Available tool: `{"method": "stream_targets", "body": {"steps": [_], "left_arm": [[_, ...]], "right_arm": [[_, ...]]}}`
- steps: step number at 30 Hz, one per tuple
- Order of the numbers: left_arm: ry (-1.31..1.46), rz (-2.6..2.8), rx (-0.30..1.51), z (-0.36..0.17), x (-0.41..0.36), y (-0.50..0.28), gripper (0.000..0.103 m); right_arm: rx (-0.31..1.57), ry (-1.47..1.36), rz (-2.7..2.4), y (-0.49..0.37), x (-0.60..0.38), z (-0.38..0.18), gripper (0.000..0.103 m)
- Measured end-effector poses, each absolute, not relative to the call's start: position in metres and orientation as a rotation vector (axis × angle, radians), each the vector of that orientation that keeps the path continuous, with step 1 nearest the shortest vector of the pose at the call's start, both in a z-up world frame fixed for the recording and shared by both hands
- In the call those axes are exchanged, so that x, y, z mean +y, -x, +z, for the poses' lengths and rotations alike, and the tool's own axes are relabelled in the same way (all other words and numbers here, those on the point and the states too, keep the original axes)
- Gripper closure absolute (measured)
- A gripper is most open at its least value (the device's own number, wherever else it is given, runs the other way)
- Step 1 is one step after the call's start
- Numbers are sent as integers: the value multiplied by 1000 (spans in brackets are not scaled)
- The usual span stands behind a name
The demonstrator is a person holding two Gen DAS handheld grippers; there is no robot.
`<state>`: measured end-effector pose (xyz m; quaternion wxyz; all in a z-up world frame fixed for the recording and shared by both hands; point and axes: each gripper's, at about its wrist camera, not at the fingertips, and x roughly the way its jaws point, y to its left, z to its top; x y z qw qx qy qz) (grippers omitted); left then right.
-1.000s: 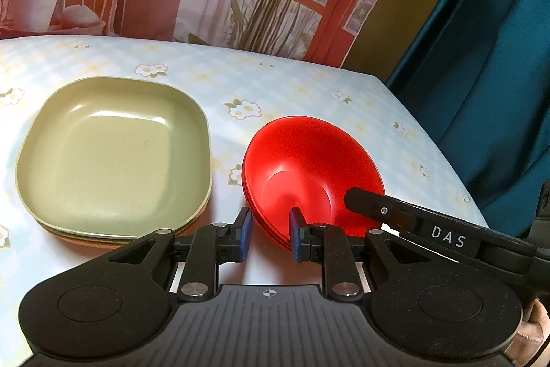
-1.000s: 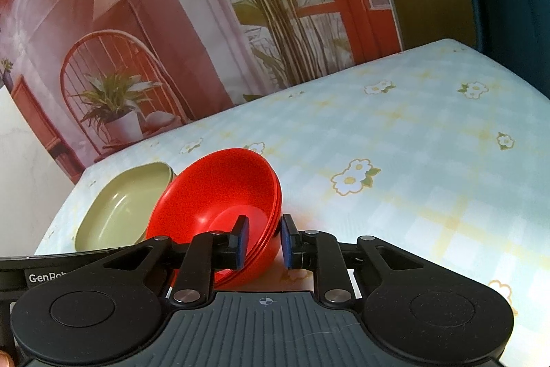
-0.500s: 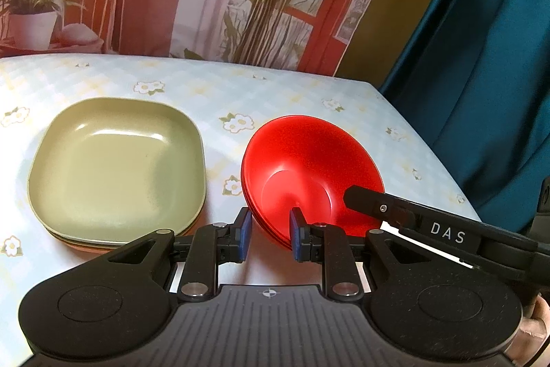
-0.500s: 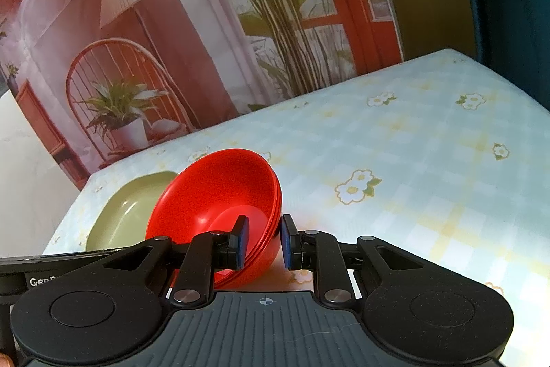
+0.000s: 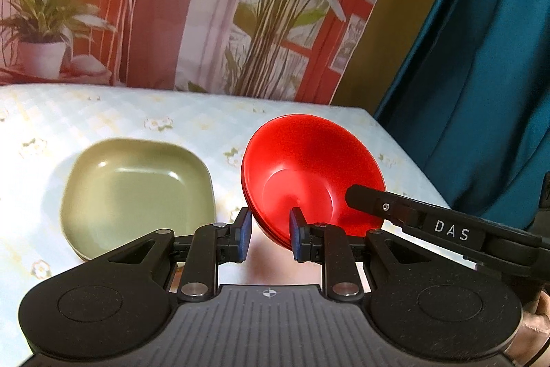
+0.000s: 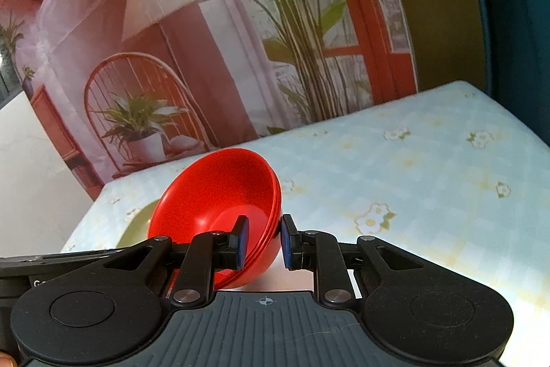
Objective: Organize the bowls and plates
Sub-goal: 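Carry the red bowl stack onto the green plates and open the left tool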
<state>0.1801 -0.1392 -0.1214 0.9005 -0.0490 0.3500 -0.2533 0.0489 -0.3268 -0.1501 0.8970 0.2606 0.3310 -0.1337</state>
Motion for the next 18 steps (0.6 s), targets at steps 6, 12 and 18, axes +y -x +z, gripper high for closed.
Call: {"method": "stream_targets", "body": {"steps": [6,12,18], "left_arm": [[92,-508,689,-101,-129,-179,79],[88,-481,663,-83,-113,-185,79],[95,-455,651,-70,-96,-197,79]], "right_arm": [[682,-541,-247,-64,-322,-129,84],[670,-557,-203,-87,-316,-109,84],[676,-541,-157,-117,-307,-93,84]]}}
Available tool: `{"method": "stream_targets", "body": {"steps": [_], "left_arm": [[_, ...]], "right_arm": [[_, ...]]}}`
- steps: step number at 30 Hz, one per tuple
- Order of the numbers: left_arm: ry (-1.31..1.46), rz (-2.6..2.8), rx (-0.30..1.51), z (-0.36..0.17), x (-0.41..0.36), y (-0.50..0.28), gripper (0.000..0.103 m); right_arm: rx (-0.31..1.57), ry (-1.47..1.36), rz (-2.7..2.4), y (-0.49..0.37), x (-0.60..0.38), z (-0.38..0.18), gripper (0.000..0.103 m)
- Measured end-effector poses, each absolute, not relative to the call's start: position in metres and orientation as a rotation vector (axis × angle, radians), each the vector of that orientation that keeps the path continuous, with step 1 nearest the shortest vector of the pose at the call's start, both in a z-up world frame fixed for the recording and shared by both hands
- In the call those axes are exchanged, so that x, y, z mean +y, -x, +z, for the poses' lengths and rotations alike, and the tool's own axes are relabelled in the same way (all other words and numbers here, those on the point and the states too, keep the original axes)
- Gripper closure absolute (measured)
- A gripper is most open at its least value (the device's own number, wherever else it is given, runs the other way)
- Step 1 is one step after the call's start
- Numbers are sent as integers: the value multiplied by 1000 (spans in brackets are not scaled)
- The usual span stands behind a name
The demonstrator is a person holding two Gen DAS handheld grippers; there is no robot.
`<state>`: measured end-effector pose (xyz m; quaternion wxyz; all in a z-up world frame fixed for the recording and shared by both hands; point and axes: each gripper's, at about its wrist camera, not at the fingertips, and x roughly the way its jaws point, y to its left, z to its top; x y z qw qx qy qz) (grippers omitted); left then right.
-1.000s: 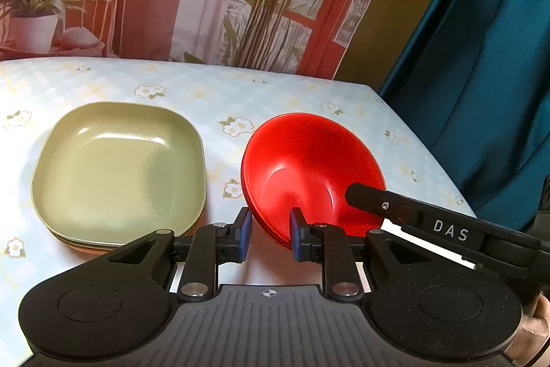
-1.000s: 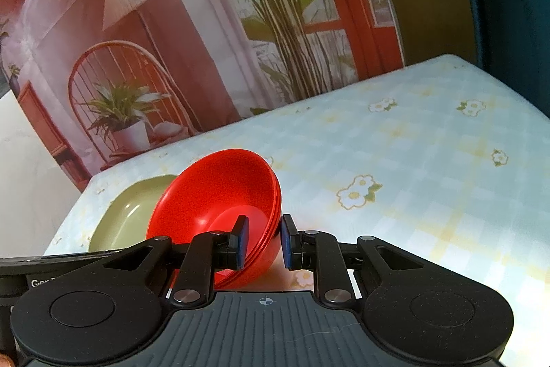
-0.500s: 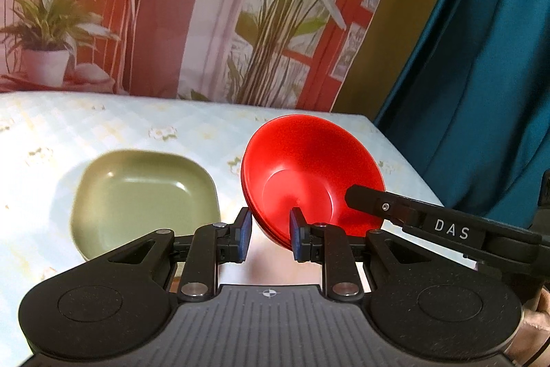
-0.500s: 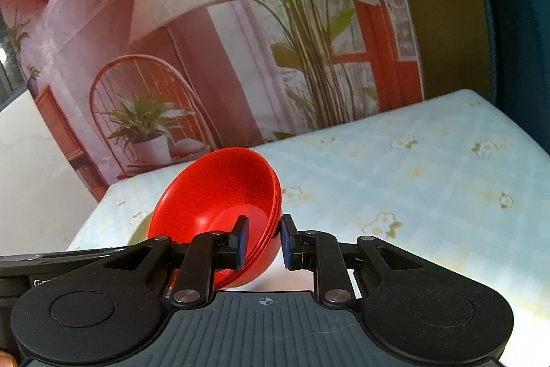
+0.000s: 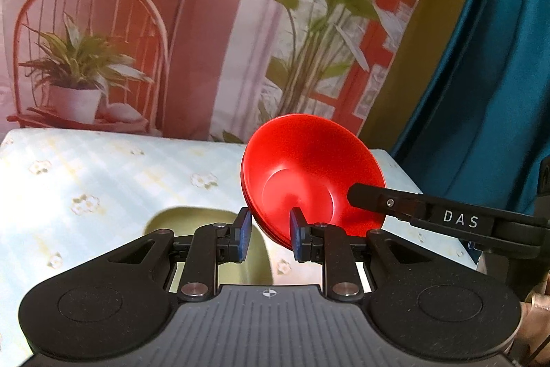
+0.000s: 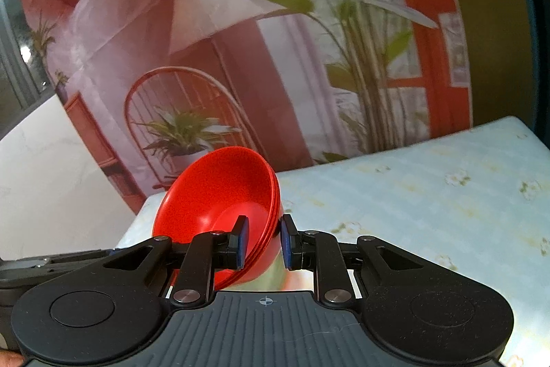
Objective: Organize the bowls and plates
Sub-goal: 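Carry the red bowl stack onto the green plates and open the left tool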
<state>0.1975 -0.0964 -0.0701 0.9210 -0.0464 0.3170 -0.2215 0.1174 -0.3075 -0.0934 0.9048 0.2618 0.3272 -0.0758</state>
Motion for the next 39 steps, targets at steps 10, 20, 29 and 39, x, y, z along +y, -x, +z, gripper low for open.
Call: {"method": "stream_targets", "body": {"steps": [10,20,29,39], "left_arm": [[102,-400,664,-69,-75,-226,78],[107,-356,747,-106,-57,-242,77],[106,-339,802,-131,-51,-243,77],[103,-329,840,-148,-51,-247,77]], "right_arm": [[710,-511,-97,-170,-294,-95,84],[792,-516,-73,-203,-279,-137,84],[875,-585,-77,-198,-271,-182,84],[912,-584,-85,-194,-262,-202,84]]}}
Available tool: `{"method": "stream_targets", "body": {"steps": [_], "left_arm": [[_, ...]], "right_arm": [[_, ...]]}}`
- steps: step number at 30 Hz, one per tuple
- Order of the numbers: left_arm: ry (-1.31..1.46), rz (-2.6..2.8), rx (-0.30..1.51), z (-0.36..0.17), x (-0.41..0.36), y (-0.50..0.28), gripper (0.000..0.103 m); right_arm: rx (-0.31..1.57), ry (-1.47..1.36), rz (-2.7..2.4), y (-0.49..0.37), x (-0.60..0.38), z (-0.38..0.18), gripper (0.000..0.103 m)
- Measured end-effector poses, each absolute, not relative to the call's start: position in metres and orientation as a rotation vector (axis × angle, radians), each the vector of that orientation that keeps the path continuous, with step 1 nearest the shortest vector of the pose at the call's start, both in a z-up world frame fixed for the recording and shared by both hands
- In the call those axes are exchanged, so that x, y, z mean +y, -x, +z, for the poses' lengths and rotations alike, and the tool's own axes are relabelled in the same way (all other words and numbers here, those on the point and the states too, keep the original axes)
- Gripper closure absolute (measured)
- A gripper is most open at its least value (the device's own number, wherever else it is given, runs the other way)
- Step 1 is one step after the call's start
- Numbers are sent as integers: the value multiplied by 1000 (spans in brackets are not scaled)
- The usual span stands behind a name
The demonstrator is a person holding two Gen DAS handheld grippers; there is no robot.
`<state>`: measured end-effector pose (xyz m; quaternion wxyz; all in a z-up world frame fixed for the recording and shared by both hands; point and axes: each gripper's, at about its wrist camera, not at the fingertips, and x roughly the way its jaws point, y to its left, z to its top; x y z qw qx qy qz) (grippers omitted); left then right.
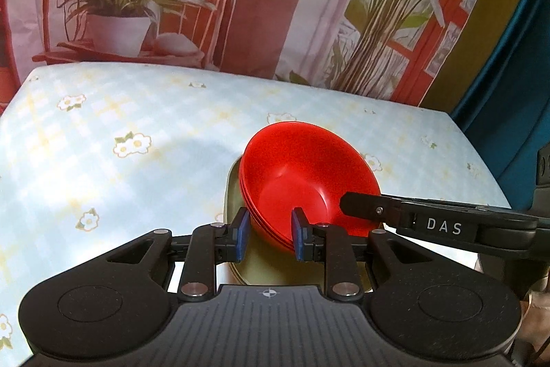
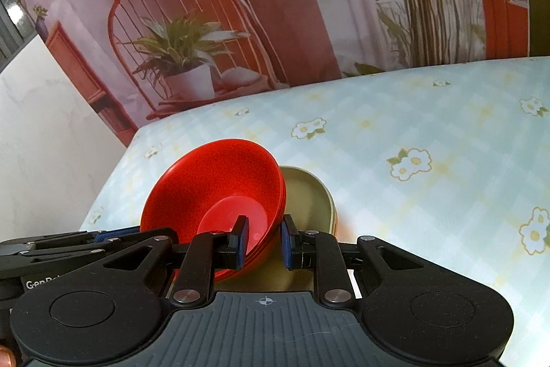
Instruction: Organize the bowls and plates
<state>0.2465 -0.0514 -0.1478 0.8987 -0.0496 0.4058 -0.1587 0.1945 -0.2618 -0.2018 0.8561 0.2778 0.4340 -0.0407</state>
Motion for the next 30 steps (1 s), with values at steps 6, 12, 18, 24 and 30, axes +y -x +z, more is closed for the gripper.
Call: {"method": "stream_targets", "body": {"steps": [6,12,18,24,30], "left_arm": [[108,-329,846,-153,-51,-247,76],[93,-324,846,-151,-54,-246,76],[54,-305,824,-143,-55,-242,63],[19,-286,777,-125,-54,-233,47],[-31,-273,720,-104,-56,-217,30]], "right_arm": [[924,-537,-97,-193,-255,-204,84],[929,-510,-102,-194,-253,-201,83],[907,-477,-113,-192,-252,-191,75],[886,-429,-122,-185,-253,-174,65],[861,-380,-140,-170,-253,-155,46]]}}
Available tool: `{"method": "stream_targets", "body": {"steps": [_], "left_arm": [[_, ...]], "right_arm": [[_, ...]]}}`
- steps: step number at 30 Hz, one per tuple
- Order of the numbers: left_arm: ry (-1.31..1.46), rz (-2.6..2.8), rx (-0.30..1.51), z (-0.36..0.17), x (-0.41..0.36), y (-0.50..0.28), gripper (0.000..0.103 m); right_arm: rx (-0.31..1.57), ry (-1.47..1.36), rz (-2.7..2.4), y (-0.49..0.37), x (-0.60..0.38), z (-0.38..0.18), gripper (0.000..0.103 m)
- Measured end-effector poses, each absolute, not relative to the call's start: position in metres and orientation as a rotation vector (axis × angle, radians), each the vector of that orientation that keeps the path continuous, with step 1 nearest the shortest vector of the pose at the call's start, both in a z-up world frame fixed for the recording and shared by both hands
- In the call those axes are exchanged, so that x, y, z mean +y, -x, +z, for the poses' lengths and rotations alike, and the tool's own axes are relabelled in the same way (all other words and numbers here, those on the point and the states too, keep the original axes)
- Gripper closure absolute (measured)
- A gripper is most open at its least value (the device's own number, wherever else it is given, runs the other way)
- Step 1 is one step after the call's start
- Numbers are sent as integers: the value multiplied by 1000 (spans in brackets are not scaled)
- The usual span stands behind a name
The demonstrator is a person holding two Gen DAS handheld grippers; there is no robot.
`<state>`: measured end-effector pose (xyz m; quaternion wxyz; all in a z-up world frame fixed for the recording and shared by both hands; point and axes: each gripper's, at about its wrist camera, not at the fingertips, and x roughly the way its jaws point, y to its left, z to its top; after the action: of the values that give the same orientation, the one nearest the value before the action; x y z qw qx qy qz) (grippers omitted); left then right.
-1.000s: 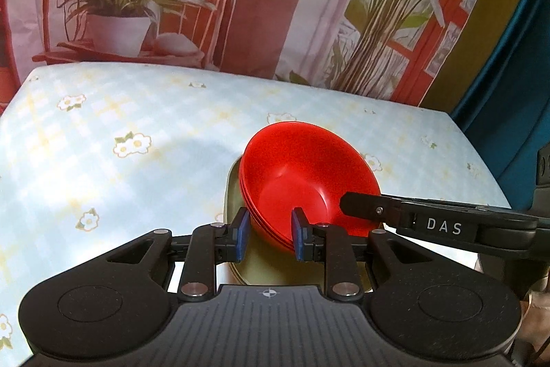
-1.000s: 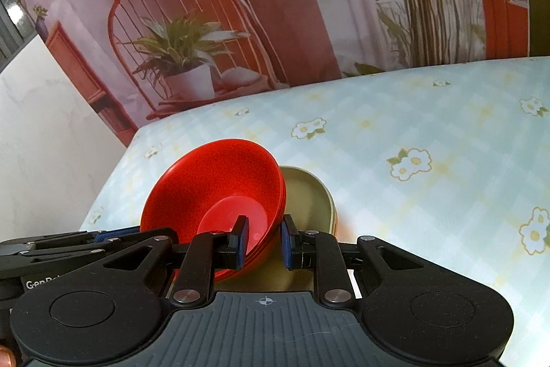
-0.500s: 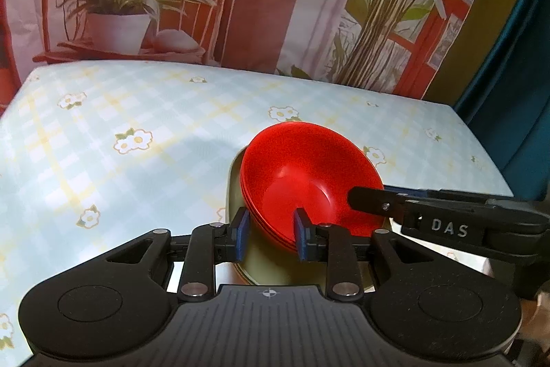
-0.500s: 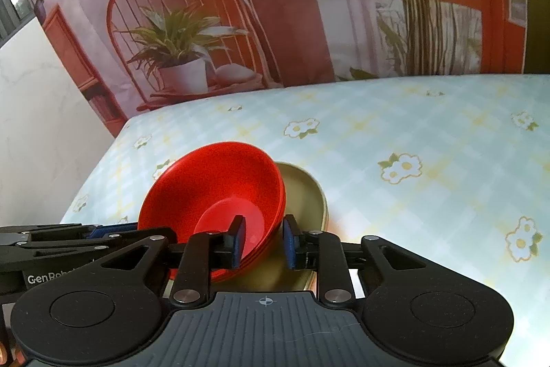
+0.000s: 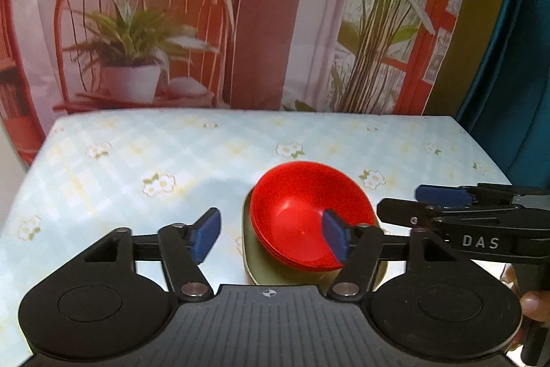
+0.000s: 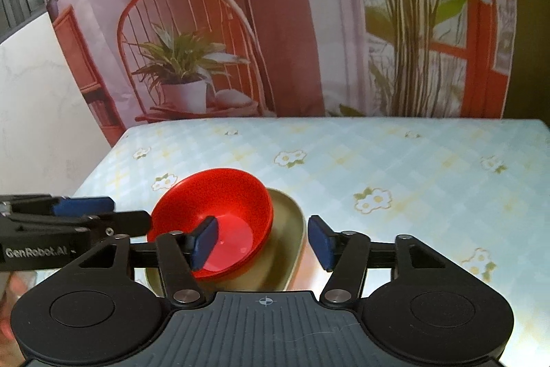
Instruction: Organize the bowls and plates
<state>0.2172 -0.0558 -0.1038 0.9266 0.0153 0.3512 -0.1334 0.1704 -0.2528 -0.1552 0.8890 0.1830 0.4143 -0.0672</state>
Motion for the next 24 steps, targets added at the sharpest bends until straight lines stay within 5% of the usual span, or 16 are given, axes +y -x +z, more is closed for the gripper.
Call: {"method": "stream_targets", "body": {"steps": [4,8,24], "left_arm": [[-70,-257,661,-89,-59,-202,9],[-98,-225,606,-73,-60,-188,1],[-95,-110,440,0,-76,-102,0]], "right_arm": [[838,-360,-158,-159,-253,-141,21],[799,-322,-174,-147,-252,-121,0],[642,-254,-222,-91,-242,-20,0]]}}
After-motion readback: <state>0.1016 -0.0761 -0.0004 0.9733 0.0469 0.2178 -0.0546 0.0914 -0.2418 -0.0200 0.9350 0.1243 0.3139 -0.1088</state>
